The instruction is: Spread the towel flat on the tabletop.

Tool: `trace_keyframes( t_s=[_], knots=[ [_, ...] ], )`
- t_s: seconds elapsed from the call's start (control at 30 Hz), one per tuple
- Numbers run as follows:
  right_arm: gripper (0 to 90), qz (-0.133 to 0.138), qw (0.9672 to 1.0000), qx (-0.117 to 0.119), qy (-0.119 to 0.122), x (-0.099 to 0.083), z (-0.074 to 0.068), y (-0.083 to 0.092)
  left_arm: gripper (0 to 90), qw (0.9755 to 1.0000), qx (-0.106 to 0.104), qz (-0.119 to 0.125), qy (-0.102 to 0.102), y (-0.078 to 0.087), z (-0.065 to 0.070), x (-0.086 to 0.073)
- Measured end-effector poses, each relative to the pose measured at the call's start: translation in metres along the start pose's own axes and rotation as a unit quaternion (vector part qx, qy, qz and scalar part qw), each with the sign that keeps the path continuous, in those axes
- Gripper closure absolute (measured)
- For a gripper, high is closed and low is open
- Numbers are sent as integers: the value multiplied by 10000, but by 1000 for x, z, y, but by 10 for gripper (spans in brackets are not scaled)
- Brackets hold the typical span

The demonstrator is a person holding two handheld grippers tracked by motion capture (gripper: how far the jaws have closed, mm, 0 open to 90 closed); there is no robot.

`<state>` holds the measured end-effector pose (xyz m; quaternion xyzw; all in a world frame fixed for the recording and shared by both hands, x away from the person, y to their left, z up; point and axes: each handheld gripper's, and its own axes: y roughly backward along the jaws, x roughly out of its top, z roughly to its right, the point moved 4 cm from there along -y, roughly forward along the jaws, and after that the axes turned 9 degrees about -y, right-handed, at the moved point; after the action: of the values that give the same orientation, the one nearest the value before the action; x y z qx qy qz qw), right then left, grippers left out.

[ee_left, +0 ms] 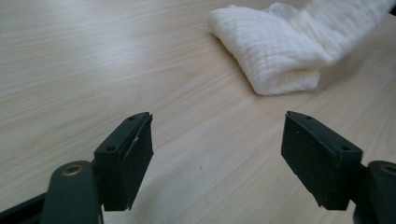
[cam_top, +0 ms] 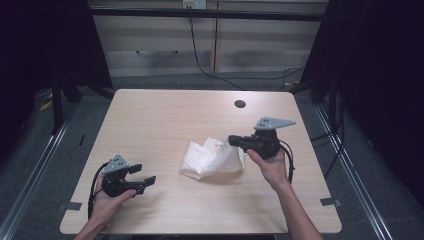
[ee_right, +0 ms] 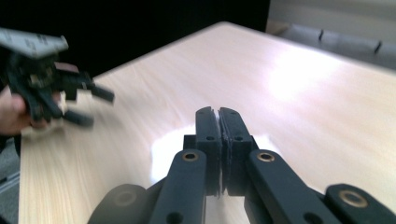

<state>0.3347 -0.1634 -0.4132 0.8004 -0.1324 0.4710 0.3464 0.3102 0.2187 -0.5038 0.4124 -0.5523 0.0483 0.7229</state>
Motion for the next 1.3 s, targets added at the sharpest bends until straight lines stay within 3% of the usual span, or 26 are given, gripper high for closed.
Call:
trace_keyframes(
  t_s=[0.13, 0.17, 0.2, 0.33, 0.4, 0.47, 0.6, 0.7, 0.8, 0.9, 0.97, 1.07, 1.17, 1.27, 1.3],
  knots=[
    [875, -218, 9992, -226, -238, -40, 16, 20, 277, 10000, 53, 32, 36, -5, -1, 7],
    [875, -218, 9992, -226, -238, -40, 16, 20, 277, 10000, 37, 12, 44, -8, -1, 10],
    [875, -308, 9984, -315, -345, -55, 22, 27, 288, 10000, 13, 42, 56, -11, -1, 13],
    [875, -357, 9971, -448, -496, -70, 30, 36, 316, 9997, -221, 36, 72, -27, 0, 31],
    [875, -386, 9966, -490, -541, -74, 34, 38, 343, 9997, -242, 62, -5, -39, 1, 42],
    [874, -468, 9961, -541, -513, -79, 36, 39, 358, 9989, -450, 24, 110, -57, 2, 52],
    [874, -467, 9958, -565, -551, -85, 38, 39, 357, 9981, -584, -80, 195, -90, 7, 62],
    [873, -543, 9955, -566, -532, -88, 39, 37, 353, 9979, -613, -104, 168, -107, 9, 65],
    [872, -519, 9957, -540, -554, -88, 39, 35, 346, 9956, -849, -116, 368, -118, 12, 62],
    [872, -506, 9960, -516, -523, -87, 40, 35, 358, 9949, -949, -246, 233, -125, 18, 57],
    [872, -526, 9958, -520, -545, -88, 41, 34, 412, 9942, -1038, -206, 208, -126, 22, 58],
    [872, -549, 9955, -521, -566, -89, 40, 31, 528, 9940, -1044, -333, 3, -131, 28, 55],
    [871, -565, 9956, -519, -537, -89, 39, 31, 687, 9925, -1171, -364, -22, -136, 31, 52],
    [871, -555, 9957, -519, -529, -89, 39, 31, 856, 9923, -1158, -429, -93, -135, 32, 52],
    [870, -544, 9957, -523, -542, -89, 40, 32, 864, 9927, -1111, -441, -139, -134, 31, 52]
  ],
)
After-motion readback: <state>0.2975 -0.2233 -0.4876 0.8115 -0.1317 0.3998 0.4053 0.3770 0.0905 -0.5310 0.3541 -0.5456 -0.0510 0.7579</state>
